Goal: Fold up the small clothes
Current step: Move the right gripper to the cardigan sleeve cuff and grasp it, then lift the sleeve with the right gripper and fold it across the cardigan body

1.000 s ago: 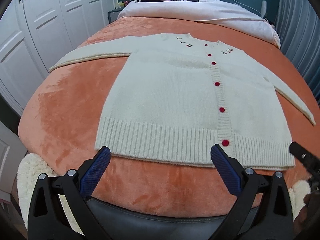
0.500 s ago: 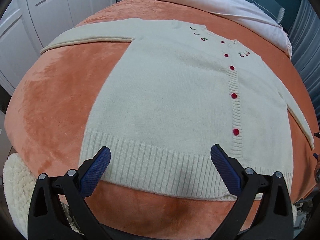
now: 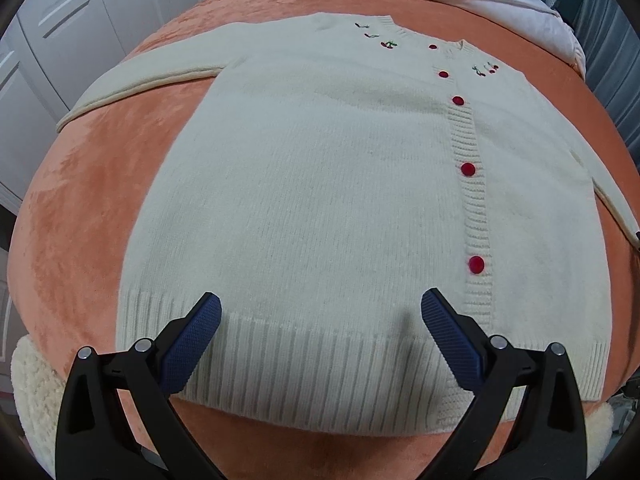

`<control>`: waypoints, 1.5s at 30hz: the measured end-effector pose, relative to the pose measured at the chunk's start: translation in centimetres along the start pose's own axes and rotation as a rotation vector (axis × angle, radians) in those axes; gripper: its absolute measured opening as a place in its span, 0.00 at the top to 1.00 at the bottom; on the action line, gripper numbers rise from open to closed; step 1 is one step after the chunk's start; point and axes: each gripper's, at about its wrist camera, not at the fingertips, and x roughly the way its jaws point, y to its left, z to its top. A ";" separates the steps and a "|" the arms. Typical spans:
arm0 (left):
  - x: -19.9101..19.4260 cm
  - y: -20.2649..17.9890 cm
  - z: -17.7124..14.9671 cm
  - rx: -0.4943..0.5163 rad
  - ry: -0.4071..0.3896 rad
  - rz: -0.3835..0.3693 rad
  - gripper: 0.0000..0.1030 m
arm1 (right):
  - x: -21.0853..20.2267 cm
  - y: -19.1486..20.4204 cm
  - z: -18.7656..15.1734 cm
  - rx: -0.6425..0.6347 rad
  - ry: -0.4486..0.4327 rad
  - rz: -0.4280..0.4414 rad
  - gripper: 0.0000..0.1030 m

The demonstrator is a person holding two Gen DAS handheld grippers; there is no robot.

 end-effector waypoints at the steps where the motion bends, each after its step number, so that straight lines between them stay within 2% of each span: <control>1: 0.0 -0.1 0.0 0.006 -0.002 0.003 0.05 | -0.2 0.3 0.1 -0.013 -0.013 -0.006 0.80; 3: 0.0 -0.3 0.1 0.014 -0.006 0.010 0.05 | -0.6 0.7 0.3 -0.034 -0.038 -0.007 0.88; 6: 0.0 -0.5 0.2 0.017 -0.012 0.015 0.05 | -1.4 0.7 0.3 -0.046 -0.061 -0.004 0.91; 25: -0.2 -0.3 0.5 0.014 -0.026 0.019 0.05 | -3.4 1.9 0.9 -0.087 -0.108 -0.015 0.92; 31: -0.2 0.2 0.5 0.004 -0.032 0.011 0.05 | -6.0 4.4 1.0 -0.146 -0.167 -0.008 0.92; 35: -0.2 0.9 1.1 -0.017 -0.046 0.004 0.05 | -11.4 10.2 0.9 -0.244 -0.288 0.093 0.92; 39: -0.5 2.2 2.3 -0.062 -0.071 -0.006 0.05 | -18.1 21.6 -1.8 -0.484 -0.434 0.222 0.92; 41: -0.8 3.1 3.1 -0.086 -0.090 -0.013 0.05 | -19.7 27.6 -4.9 -0.630 -0.436 0.307 0.91; 43: -1.0 4.0 3.8 -0.104 -0.104 -0.018 0.05 | -19.8 33.6 -9.9 -0.811 -0.398 0.393 0.87; 44: -1.0 4.5 4.2 -0.113 -0.108 -0.021 0.05 | -19.0 36.5 -13.4 -0.926 -0.360 0.424 0.83; 45: -0.9 4.9 4.7 -0.122 -0.109 -0.024 0.05 | -17.9 38.4 -16.4 -1.011 -0.303 0.444 0.73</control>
